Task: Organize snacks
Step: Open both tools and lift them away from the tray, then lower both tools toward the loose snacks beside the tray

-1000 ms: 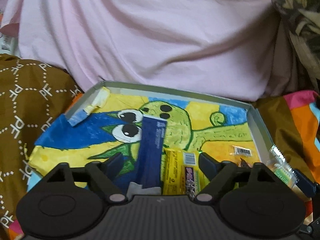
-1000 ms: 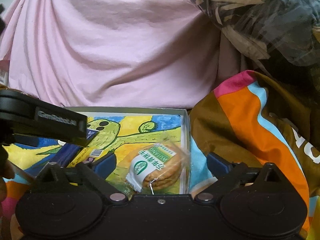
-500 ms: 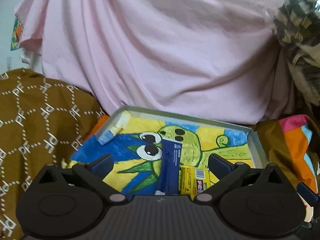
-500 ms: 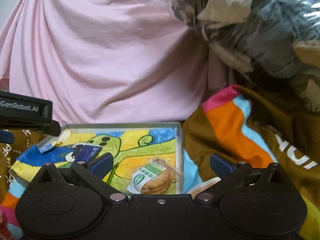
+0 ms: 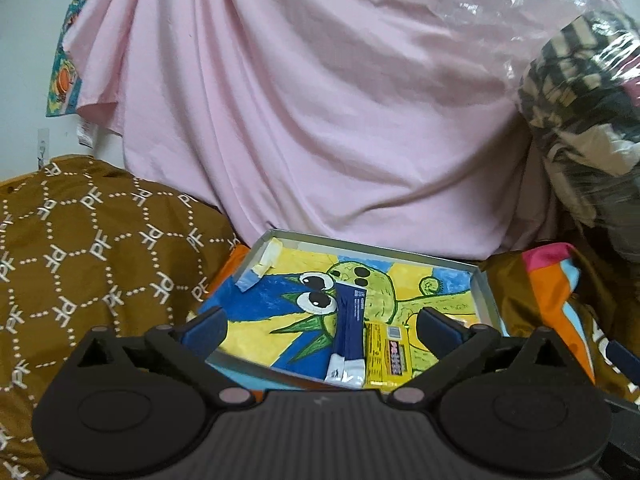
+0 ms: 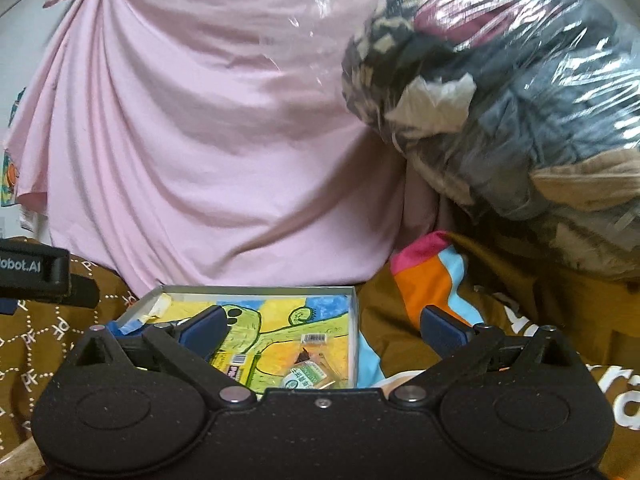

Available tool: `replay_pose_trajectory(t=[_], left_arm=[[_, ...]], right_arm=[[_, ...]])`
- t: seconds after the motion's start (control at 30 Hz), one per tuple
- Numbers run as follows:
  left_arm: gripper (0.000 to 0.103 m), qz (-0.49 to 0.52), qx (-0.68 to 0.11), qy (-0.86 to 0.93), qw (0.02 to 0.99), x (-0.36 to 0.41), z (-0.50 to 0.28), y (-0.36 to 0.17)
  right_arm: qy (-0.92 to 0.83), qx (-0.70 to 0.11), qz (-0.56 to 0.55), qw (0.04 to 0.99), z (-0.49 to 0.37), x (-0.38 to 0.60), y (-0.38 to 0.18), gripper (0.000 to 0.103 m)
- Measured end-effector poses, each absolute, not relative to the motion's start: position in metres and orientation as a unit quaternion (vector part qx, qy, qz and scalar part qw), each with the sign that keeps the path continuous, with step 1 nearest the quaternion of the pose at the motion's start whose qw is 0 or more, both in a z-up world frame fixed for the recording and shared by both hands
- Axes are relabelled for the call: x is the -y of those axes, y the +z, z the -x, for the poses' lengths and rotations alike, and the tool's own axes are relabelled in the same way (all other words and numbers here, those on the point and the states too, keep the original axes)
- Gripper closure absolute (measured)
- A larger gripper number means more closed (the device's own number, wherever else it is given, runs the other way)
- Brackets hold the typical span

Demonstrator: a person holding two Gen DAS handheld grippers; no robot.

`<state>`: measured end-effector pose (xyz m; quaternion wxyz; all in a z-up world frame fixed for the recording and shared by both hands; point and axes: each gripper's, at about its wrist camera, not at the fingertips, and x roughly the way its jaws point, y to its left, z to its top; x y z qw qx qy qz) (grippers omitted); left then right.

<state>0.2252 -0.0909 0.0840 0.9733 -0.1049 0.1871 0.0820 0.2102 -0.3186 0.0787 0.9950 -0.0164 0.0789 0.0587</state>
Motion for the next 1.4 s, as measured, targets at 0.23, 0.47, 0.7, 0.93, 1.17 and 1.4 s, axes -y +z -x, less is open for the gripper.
replay_pose_trajectory(t=[0.23, 0.47, 0.7, 0.93, 1.17, 1.4], left_arm=[[0.0, 0.101, -0.192, 0.089, 0.972, 0.079, -0.18, 0.087], [0.0, 0.106, -0.199, 0.104, 0.969, 0.056, -0.141, 0.084], [0.0, 0.123, -0.208, 0.113, 0.964, 0.029, -0.106, 0.076], [0.0, 0.127, -0.226, 0.118, 0.958, 0.011, -0.085, 0.061], [0.0, 0.12, -0.243, 0.118, 0.955, -0.005, -0.07, 0.044], [0.0, 0.118, -0.258, 0.123, 0.951, -0.022, -0.06, 0.026]], right_arm=[[0.065, -0.086, 0.011, 0.994, -0.17, 0.313, 0.084, 0.001], [0.077, -0.102, -0.011, 0.992, -0.139, 0.312, 0.087, 0.001], [0.082, -0.141, -0.03, 0.986, -0.115, 0.311, 0.084, 0.001], [0.098, -0.178, -0.009, 0.979, -0.094, 0.299, 0.072, 0.001], [0.119, -0.205, 0.023, 0.971, -0.08, 0.28, 0.062, 0.001], [0.142, -0.228, 0.059, 0.962, -0.067, 0.262, 0.049, 0.001]])
